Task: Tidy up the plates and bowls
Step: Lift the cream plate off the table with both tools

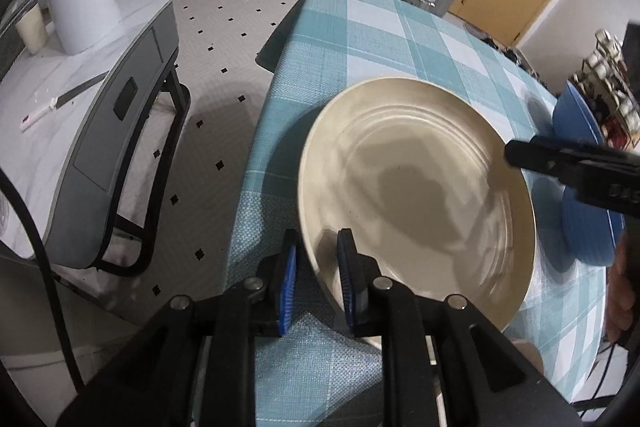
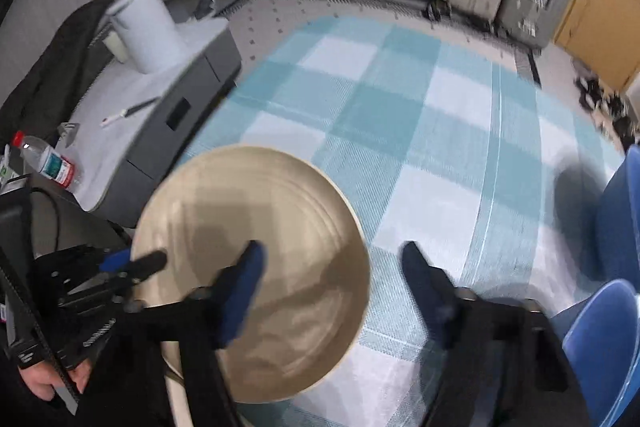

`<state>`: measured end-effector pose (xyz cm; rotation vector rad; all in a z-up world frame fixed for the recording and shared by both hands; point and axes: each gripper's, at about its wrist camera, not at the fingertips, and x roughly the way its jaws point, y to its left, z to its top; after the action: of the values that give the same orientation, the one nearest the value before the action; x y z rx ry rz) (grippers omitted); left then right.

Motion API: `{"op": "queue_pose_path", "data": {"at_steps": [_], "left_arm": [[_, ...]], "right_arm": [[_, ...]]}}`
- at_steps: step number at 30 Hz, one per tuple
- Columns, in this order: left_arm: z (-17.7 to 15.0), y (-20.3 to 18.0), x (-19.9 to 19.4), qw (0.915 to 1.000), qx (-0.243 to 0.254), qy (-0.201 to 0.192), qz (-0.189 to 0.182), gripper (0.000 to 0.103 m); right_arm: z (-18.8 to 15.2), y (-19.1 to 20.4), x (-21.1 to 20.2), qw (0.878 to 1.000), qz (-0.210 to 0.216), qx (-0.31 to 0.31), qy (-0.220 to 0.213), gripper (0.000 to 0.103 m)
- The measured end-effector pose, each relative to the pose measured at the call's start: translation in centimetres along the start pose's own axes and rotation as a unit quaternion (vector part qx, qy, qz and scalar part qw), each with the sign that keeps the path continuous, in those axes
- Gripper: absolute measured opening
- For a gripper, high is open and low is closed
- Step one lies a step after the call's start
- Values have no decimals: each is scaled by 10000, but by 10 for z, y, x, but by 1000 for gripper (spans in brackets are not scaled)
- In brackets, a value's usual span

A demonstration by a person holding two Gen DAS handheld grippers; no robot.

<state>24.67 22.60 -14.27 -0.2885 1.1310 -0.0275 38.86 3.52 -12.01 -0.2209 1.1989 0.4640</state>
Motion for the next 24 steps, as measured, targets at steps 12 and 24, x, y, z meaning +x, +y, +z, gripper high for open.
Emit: {"op": "queue_pose_path", "data": {"at_steps": [12,24], "left_arm": [[-2,0,-1,10000,-10,-37,-47,17],[-5,-1,-2,9999,57,-36,-91,16]], "right_arm": [[-15,-11,34,9991,-154,98,376,36],[-22,-14,34,9993,-7,184,311,18]]}}
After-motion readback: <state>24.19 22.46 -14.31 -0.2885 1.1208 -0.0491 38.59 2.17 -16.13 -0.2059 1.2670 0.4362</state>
